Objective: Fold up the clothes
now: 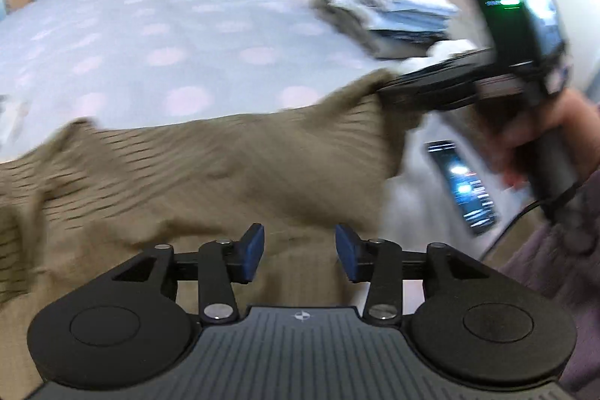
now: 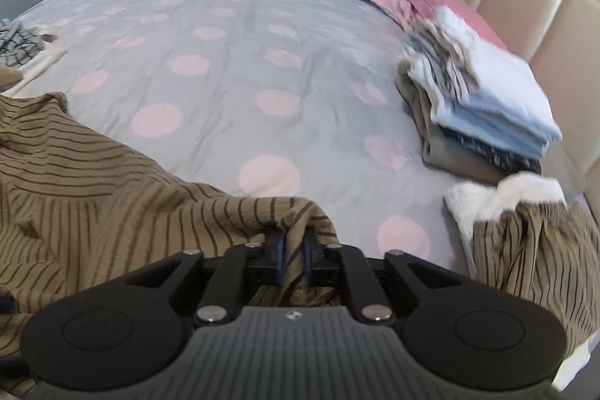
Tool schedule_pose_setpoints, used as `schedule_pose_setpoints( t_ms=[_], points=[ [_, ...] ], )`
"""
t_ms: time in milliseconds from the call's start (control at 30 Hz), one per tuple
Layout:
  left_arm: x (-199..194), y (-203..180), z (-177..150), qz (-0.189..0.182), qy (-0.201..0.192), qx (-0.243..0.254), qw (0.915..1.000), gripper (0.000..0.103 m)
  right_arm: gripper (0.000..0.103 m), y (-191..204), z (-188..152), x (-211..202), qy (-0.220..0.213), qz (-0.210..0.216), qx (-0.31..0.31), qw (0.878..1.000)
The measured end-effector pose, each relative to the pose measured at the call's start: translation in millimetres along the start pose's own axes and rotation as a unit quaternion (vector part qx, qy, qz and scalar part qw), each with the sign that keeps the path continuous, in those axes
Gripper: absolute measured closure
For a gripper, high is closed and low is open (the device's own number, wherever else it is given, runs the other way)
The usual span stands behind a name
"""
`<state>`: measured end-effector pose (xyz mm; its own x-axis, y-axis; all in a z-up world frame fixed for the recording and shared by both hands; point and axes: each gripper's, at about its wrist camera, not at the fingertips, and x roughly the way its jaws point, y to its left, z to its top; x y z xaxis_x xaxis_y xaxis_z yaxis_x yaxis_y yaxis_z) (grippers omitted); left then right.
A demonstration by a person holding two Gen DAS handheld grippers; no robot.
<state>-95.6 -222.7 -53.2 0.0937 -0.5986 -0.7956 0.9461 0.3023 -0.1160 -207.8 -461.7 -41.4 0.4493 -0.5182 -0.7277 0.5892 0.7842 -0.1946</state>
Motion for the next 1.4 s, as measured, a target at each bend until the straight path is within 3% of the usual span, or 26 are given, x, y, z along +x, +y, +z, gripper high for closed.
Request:
schedule_pose_setpoints(
  t_ms=[100,200,300,467,633,800,867,900,1033,1067,1300,1400],
  points=[
    [-21,36,-5,0.061,0.002,-0.003,0.9981,0.060,0.079,3,7,-4,-0.011,0.008,0.005,1.000],
    [-41,72,-9,0.122,0.004,-0.006,0.9925,0.058,0.067,9,15,-7,-0.023,0.010,0.003,1.000],
    [-62,108,-14,0.182,0.007,-0.009,0.9833,0.055,0.067,21,21,-7,-0.019,0.028,-0.001,0.999],
    [-78,153,-10,0.238,0.007,-0.004,0.9712,0.049,0.066,55,28,-6,-0.006,0.059,-0.026,0.998],
    [-61,170,-14,0.235,0.033,0.087,0.9675,0.041,0.062,88,28,-2,0.003,0.081,-0.067,0.995],
    [-25,172,-30,0.263,0.064,0.197,0.9421,0.042,0.062,111,29,6,0.019,0.101,-0.089,0.991],
    [-13,177,-34,0.283,0.083,0.210,0.9322,0.052,0.062,118,31,9,0.026,0.107,-0.091,0.990],
    [-8,180,-36,0.293,0.090,0.211,0.9280,0.074,0.062,120,32,10,0.028,0.109,-0.091,0.989],
    [-5,184,-35,0.295,0.094,0.195,0.9307,0.102,0.062,130,35,13,0.032,0.116,-0.092,0.988],
    [-9,181,-35,0.292,0.090,0.192,0.9326,0.102,0.062,132,36,13,0.033,0.117,-0.093,0.988],
    [-63,116,-20,0.188,0.025,0.158,0.9691,0.103,0.062,137,35,5,0.028,0.126,-0.100,0.987],
    [-77,82,-12,0.143,-0.006,0.145,0.9789,0.103,0.062,131,36,-2,0.025,0.140,-0.089,0.986]
  ],
)
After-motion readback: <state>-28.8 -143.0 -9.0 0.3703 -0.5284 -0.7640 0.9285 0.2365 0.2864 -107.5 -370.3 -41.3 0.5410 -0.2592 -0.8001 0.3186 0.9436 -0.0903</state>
